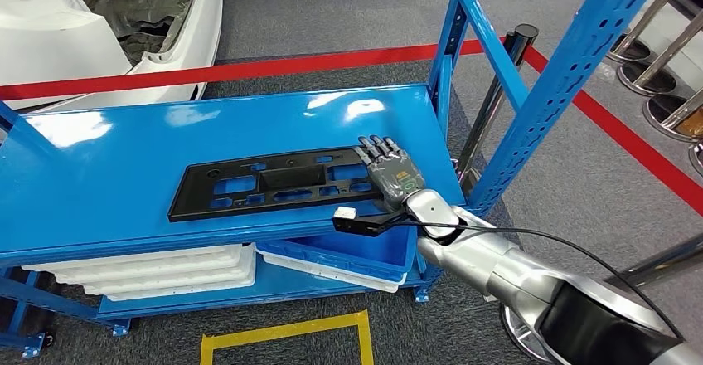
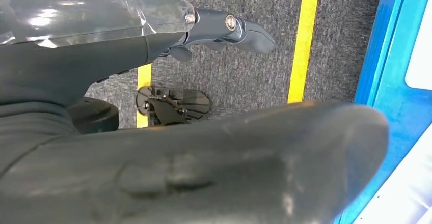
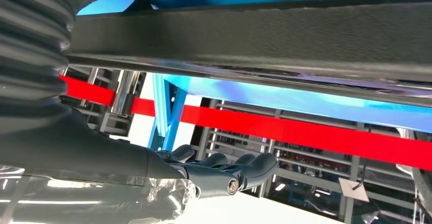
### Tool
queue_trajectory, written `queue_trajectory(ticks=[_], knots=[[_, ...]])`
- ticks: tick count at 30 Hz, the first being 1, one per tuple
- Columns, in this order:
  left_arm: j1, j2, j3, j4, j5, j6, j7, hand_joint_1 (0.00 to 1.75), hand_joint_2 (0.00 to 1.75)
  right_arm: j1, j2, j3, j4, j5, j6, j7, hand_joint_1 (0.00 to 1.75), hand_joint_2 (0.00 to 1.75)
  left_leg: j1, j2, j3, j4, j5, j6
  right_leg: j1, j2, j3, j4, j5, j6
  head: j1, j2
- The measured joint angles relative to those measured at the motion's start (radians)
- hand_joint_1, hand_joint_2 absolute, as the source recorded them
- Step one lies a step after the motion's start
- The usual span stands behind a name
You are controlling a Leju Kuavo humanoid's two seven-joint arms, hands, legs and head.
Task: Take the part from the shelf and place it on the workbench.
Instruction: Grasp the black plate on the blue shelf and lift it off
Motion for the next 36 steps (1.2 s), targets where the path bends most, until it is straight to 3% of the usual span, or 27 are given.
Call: queue_trajectory(ticks=[3, 4, 6, 7, 8, 10, 36], knots=[[-0.002, 0.000, -0.008, 0.000, 0.000, -0.005, 0.000, 0.00, 0.00, 0.002, 0.004, 0.001, 0.014, 0.006, -0.016, -0.008, 0.04, 1.75, 0.000, 0.000, 0.000, 0.000, 0.000, 0.000, 0.000, 0.000, 0.000, 0.000, 0.000, 0.000, 0.000, 0.000], [-0.002, 0.000, -0.011, 0.000, 0.000, -0.005, 0.000, 0.00, 0.00, 0.002, 0.006, 0.002, 0.018, 0.007, -0.020, -0.011, 0.20, 1.75, 0.000, 0.000, 0.000, 0.000, 0.000, 0.000, 0.000, 0.000, 0.000, 0.000, 0.000, 0.000, 0.000, 0.000], [-0.003, 0.000, -0.017, 0.000, 0.000, -0.005, 0.000, 0.00, 0.00, 0.002, 0.009, 0.003, 0.025, 0.010, -0.026, -0.018, 0.72, 1.75, 0.000, 0.000, 0.000, 0.000, 0.000, 0.000, 0.000, 0.000, 0.000, 0.000, 0.000, 0.000, 0.000, 0.000], [-0.003, 0.000, -0.019, 0.000, 0.000, -0.005, 0.000, 0.00, 0.00, 0.003, 0.011, 0.004, 0.028, 0.010, -0.028, -0.021, 1.11, 1.75, 0.000, 0.000, 0.000, 0.000, 0.000, 0.000, 0.000, 0.000, 0.000, 0.000, 0.000, 0.000, 0.000, 0.000], [-0.003, 0.000, -0.021, 0.000, 0.000, -0.005, 0.000, 0.00, 0.00, 0.003, 0.012, 0.004, 0.030, 0.011, -0.030, -0.023, 1.39, 1.75, 0.000, 0.000, 0.000, 0.000, 0.000, 0.000, 0.000, 0.000, 0.000, 0.000, 0.000, 0.000, 0.000, 0.000], [-0.003, 0.000, -0.024, 0.000, 0.000, -0.005, 0.000, 0.00, 0.00, 0.004, 0.015, 0.006, 0.035, 0.011, -0.035, -0.028, 1.72, 1.75, 0.000, 0.000, 0.000, 0.000, 0.000, 0.000, 0.000, 0.000, 0.000, 0.000, 0.000, 0.000, 0.000, 0.000], [0.006, 0.000, -0.025, 0.000, 0.000, 0.008, -0.013, 0.00, 0.00, 0.000, 0.046, 0.011, 0.047, -0.026, -0.062, -0.055, 1.75, 1.75, 0.000, 0.000, 0.001, 0.000, 0.000, 0.000, 0.000, 0.000, 0.001, 0.000, 0.000, 0.000, 0.000, 0.000]])
